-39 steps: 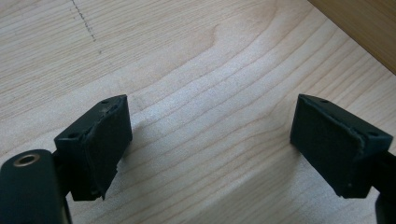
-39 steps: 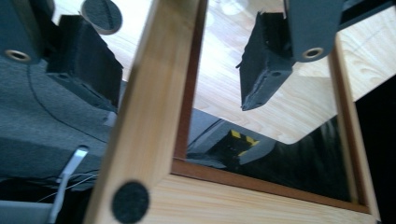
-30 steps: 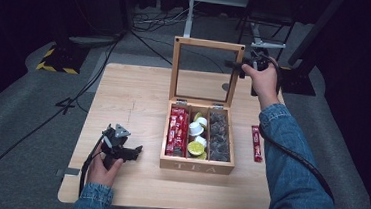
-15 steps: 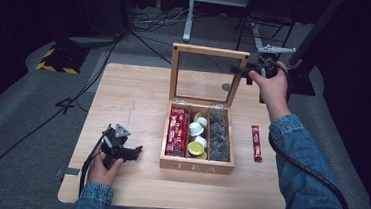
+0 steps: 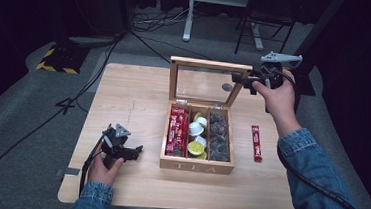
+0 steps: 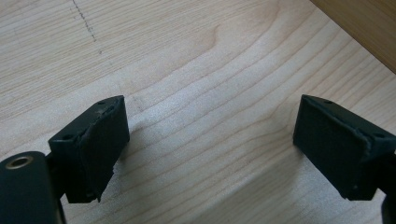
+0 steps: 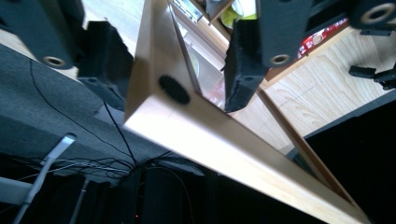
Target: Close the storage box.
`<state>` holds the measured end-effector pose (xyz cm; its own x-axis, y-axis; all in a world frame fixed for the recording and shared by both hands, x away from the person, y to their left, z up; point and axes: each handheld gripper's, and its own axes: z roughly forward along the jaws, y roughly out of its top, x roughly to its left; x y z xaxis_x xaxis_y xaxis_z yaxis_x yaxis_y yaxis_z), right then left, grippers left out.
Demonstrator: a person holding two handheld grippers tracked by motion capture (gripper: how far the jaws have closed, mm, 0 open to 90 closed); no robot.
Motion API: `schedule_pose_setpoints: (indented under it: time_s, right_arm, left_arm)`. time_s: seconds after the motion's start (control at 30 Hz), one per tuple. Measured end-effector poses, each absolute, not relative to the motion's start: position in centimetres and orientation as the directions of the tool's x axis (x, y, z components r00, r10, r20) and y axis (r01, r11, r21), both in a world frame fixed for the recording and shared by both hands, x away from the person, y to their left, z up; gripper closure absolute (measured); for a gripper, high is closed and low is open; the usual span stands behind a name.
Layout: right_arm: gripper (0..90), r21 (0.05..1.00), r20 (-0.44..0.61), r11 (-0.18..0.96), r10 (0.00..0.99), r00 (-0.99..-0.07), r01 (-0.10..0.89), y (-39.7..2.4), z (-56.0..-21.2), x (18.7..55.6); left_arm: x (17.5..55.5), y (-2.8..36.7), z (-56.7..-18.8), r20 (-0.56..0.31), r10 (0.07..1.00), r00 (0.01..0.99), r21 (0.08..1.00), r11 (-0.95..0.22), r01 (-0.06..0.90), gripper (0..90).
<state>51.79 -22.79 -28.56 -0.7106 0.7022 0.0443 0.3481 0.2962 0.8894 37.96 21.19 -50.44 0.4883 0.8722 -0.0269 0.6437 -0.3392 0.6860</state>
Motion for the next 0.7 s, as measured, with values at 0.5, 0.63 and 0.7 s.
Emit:
schedule_pose_setpoints:
  time_s: [0.5,0.63,0.7]
  right_arm:
    - [31.1,0.865,0.043,0.328,0.706,-0.707,0.380,-23.3,-28.7,48.5]
    - [31.1,0.858,0.034,0.346,0.700,-0.714,0.380,-23.3,-28.9,47.6]
    - [31.0,0.855,0.028,0.355,0.696,-0.717,0.377,-23.3,-29.1,47.1]
  left_arm:
    - [38.1,21.1,-50.4,-0.027,0.881,0.473,0.679,-0.331,0.655,7.9]
    - [38.1,21.1,-50.5,-0.027,0.881,0.473,0.680,-0.331,0.655,7.8]
    - [38.1,21.1,-50.5,-0.026,0.881,0.473,0.679,-0.331,0.655,7.8]
